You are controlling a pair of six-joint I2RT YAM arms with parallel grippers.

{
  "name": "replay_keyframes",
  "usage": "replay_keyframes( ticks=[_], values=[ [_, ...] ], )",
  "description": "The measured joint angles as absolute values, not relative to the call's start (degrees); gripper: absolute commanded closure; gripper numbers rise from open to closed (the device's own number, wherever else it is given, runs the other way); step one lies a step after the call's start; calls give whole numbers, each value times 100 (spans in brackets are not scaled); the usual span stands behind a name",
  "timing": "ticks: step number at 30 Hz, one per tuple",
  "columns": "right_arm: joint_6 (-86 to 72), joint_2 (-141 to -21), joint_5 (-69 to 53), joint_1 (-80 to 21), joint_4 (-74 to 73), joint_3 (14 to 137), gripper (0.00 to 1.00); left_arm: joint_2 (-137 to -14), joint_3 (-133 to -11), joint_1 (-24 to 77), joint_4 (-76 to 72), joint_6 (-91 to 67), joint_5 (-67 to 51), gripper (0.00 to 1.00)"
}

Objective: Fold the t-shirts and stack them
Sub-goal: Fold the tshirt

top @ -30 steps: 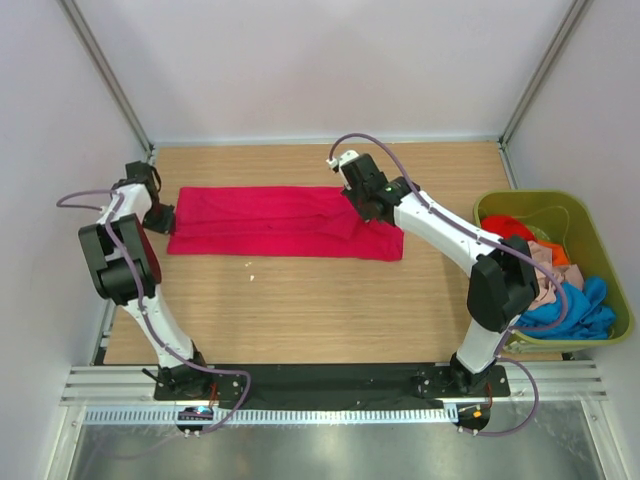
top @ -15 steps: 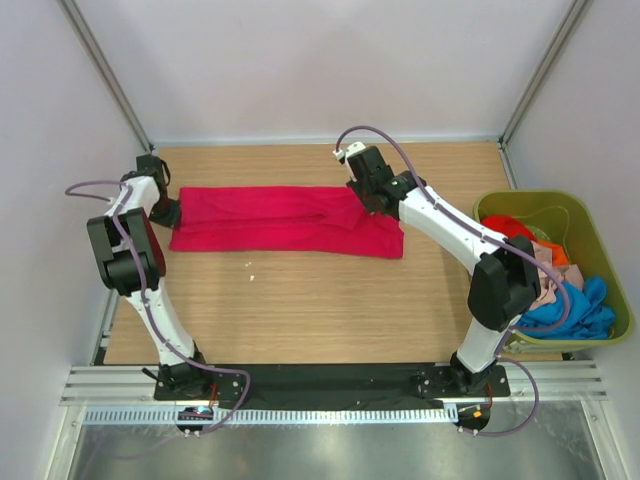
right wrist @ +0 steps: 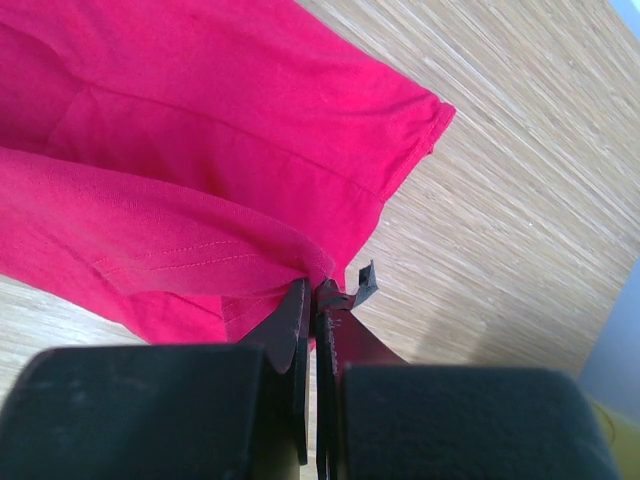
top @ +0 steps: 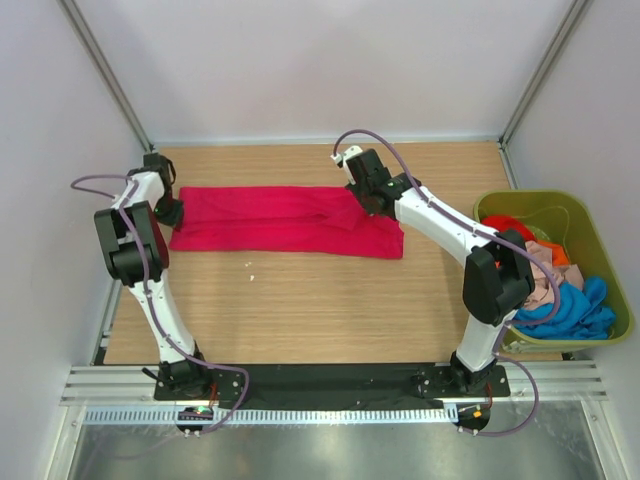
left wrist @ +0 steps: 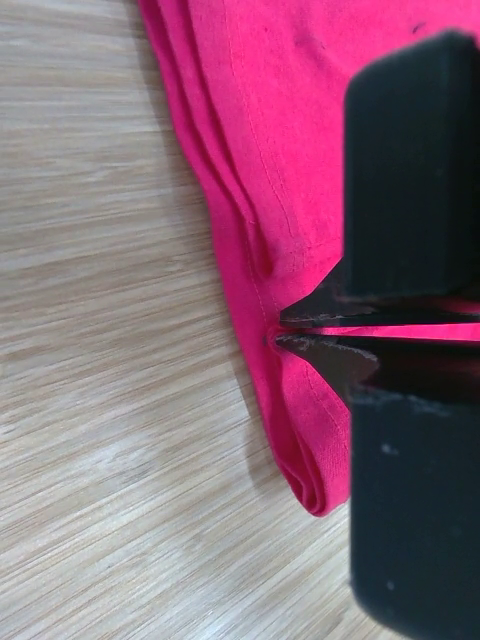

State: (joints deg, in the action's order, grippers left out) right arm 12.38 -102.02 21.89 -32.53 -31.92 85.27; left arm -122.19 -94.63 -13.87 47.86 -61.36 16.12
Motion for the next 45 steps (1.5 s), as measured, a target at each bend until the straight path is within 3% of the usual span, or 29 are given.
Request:
replay_keyframes(
  ticks=[8,12,18,30,35,45],
  values=[
    [1299,-10215,2088,-3249,-3085,8527,99,-12219,-9413,-1321,4768,-6335,1732,98],
    [1328,-10217,2051,-3249,-3061,8527,99,-12070,-9122,-1315,4458,-6418,1732,74],
    [1315,-10311,2023,-3249,-3041,8527,99,-11625,-8733,-1317,4174,-6267,1684,53],
    [1297,-10333,1929,-3249,-3024,8530,99,-10757,-8230,-1352,3487,-5406,1361,52],
    [1291,-10366,1874,-3249,-3041,8538,99,-11277,-8149,-1347,3299,-4886,720,50],
    [1203,-10366,1780,-3249,-3094,8541,99,-11758,-8619,-1352,3424,-4313,690,51]
  ],
)
